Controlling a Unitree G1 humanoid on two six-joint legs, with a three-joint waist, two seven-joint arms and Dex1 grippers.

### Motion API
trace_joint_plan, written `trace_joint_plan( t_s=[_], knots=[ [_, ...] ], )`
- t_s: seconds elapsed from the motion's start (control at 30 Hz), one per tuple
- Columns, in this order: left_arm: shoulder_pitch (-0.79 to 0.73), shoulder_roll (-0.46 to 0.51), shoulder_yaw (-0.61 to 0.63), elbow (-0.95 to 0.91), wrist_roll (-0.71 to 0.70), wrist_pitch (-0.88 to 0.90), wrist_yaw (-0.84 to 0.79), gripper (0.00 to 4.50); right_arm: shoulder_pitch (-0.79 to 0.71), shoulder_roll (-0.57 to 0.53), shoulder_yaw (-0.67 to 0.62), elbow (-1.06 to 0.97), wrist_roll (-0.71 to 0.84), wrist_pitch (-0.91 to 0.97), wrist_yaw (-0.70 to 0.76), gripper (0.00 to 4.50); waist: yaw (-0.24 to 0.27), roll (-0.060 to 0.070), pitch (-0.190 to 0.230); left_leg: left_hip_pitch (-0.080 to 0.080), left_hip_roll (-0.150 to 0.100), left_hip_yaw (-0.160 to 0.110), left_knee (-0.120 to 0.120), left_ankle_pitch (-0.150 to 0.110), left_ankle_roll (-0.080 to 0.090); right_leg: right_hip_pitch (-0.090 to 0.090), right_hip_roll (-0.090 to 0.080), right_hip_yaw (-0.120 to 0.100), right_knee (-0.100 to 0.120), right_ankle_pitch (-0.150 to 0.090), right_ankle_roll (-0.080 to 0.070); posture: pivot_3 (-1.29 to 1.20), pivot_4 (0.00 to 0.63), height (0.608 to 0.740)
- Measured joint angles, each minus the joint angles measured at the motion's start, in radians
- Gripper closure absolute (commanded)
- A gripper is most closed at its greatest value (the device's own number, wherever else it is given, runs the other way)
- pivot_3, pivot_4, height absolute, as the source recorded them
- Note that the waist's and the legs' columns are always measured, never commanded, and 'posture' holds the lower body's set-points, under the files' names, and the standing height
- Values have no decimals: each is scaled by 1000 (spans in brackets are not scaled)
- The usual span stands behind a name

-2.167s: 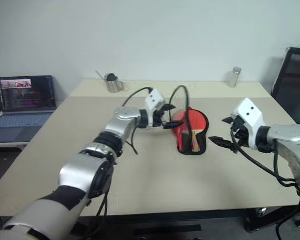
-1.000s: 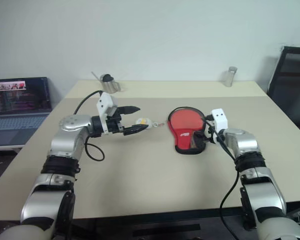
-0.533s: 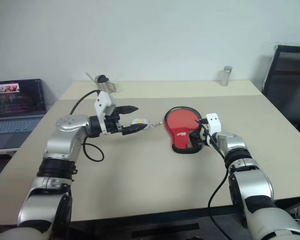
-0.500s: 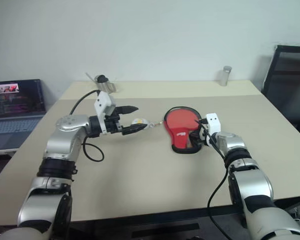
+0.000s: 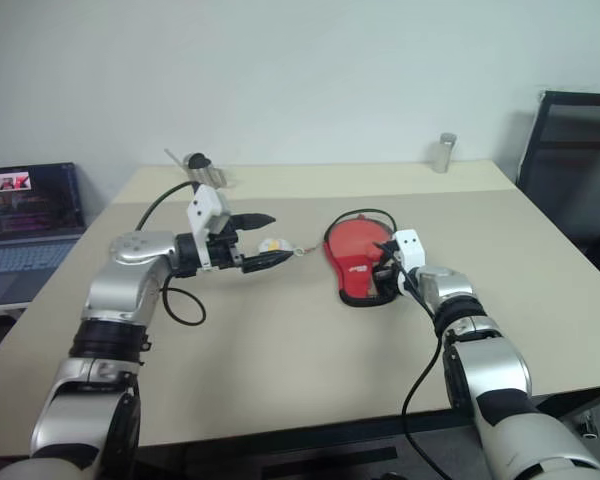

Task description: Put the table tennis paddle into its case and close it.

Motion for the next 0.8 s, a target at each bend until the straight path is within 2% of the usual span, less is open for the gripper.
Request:
trace_joint_plan(
  t_s=[0.33,0.5,0.8],
  knots=[
    [148,122,0,-92,-63,71,-117,0,30,24,-2,-103,3,98,70,4455,-12,0,0,1,1,1,-1,0,0,0,1,1,0,0,0,0,150,740],
    [203,133,-1,-167,-96,109,-139,0,147,39,35,-380,20,266,136,4455,-13,0,0,0,2,0,-2,-1,-1,0,0,1,-1,0,0,0,150,740],
    [241,146,-11,-229,-119,156,-165,0,333,29,63,-804,87,546,138,4455,-8,0,0,0,2,0,-2,-1,-1,-1,1,0,-2,-1,0,0,150,740]
  ],
)
